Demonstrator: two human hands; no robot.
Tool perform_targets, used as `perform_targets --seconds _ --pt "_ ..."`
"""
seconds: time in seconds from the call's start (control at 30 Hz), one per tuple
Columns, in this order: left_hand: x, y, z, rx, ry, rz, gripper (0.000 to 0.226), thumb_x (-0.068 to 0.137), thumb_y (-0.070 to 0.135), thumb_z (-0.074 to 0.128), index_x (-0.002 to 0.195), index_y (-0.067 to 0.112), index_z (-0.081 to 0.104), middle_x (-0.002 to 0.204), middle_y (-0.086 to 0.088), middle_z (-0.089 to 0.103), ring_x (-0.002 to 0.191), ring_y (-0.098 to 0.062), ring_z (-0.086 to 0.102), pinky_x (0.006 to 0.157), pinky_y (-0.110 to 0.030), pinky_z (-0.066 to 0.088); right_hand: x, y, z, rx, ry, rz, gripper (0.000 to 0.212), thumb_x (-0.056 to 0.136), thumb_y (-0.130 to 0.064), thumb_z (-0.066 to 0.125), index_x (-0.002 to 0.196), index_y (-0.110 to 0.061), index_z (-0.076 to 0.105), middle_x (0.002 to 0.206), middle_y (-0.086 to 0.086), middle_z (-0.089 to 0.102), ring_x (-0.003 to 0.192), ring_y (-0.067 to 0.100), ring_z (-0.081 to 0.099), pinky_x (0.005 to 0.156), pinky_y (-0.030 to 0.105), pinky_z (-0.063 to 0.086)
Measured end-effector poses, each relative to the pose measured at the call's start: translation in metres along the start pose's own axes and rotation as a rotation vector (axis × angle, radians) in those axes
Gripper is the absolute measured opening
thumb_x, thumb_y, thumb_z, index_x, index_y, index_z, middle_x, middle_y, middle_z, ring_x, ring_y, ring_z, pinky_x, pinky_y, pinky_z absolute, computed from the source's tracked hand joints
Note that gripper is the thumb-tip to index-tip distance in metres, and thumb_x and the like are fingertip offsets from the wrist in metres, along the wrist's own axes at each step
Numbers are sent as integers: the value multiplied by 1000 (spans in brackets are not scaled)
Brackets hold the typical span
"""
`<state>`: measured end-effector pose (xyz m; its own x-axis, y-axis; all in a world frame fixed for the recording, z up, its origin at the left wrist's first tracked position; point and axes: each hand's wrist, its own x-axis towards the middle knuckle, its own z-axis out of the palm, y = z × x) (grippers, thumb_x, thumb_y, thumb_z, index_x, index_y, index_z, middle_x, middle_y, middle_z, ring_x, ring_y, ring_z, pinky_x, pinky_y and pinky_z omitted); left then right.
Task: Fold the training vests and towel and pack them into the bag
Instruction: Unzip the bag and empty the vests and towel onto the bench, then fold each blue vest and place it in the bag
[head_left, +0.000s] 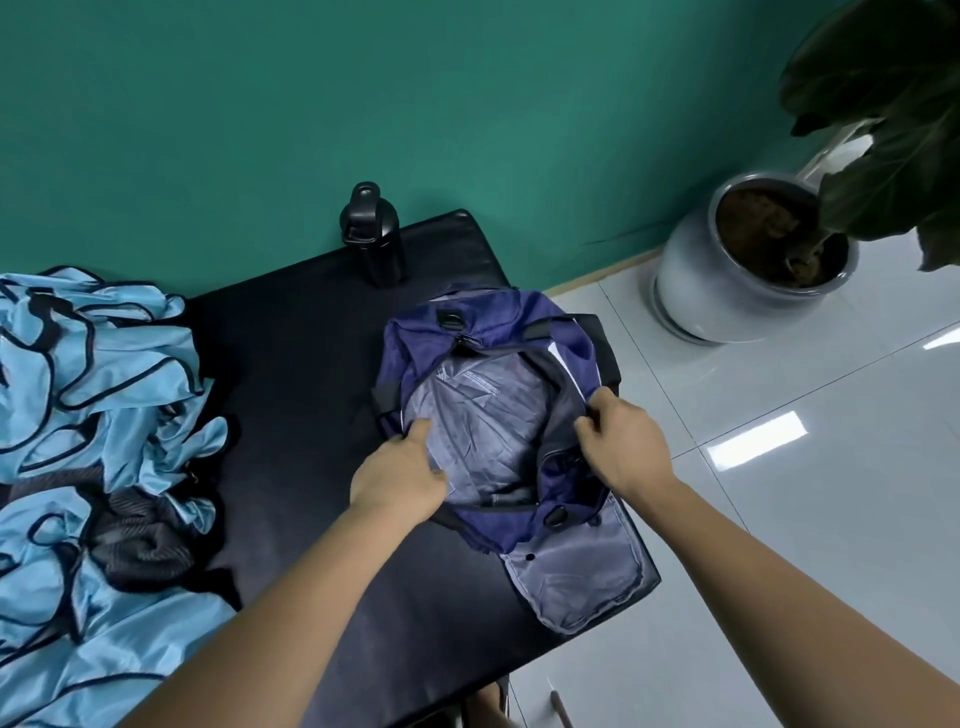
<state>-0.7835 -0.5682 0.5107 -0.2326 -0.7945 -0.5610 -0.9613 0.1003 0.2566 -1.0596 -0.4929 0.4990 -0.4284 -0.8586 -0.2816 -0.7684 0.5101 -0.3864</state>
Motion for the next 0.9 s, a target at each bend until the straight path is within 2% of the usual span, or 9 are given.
perform_targets --seconds 0.1,0.23,0.33,0.5,0.63,0.77,0.9 --pt "3 4 1 4 23 15 67 98 48 57 159 41 29 136 -2 51 105 -28 65 79 -39 56 1 5 7 46 50 22 21 98 -34 57 99 -17 46 97 5 56 76 32 50 66 39 39" --pt "-3 6 -1 -73 106 39 62 98 52 56 155 47 31 131 1 42 87 -27 65 71 -38 55 -1 5 5 94 157 -32 25 96 -37 63 106 -21 47 107 1 51 90 28 53 72 40 47" --pt "-13 -2 -3 -143 161 35 61 96 57 59 151 49 33 130 4 40 85 -29 65 74 -40 57 -3 -2 1 103 200 -97 27 96 -35 65 112 -18 51 111 2 50 98 28 54 84 46 52" --pt "-36 -32 -12 -251 261 0 60 95 54 64 146 48 33 124 7 46 91 -25 67 76 -43 59 -9 -35 -1 53 283 -234 32 95 -31 64 121 -15 55 119 7 56 106 32 54 94 50 46" --pt "-52 -81 -22 -272 285 -57 53 96 50 64 143 43 42 112 10 57 93 -14 62 78 -38 55 -19 -80 10 89 229 -324 31 94 -29 63 121 -16 57 120 5 54 109 30 53 95 48 44" --pt "-68 -141 -24 -266 305 -122 36 97 43 66 131 31 60 101 13 62 94 -13 63 83 -36 55 -38 -132 43 112 177 -450 29 93 -28 64 119 -16 58 119 6 55 108 34 54 93 52 45" --pt "-90 -205 -10 -298 341 -190 33 93 34 72 125 28 65 97 12 64 89 -13 65 84 -36 56 -68 -182 95 144 135 -560 27 92 -26 67 117 -17 60 116 4 55 106 32 53 91 49 44"
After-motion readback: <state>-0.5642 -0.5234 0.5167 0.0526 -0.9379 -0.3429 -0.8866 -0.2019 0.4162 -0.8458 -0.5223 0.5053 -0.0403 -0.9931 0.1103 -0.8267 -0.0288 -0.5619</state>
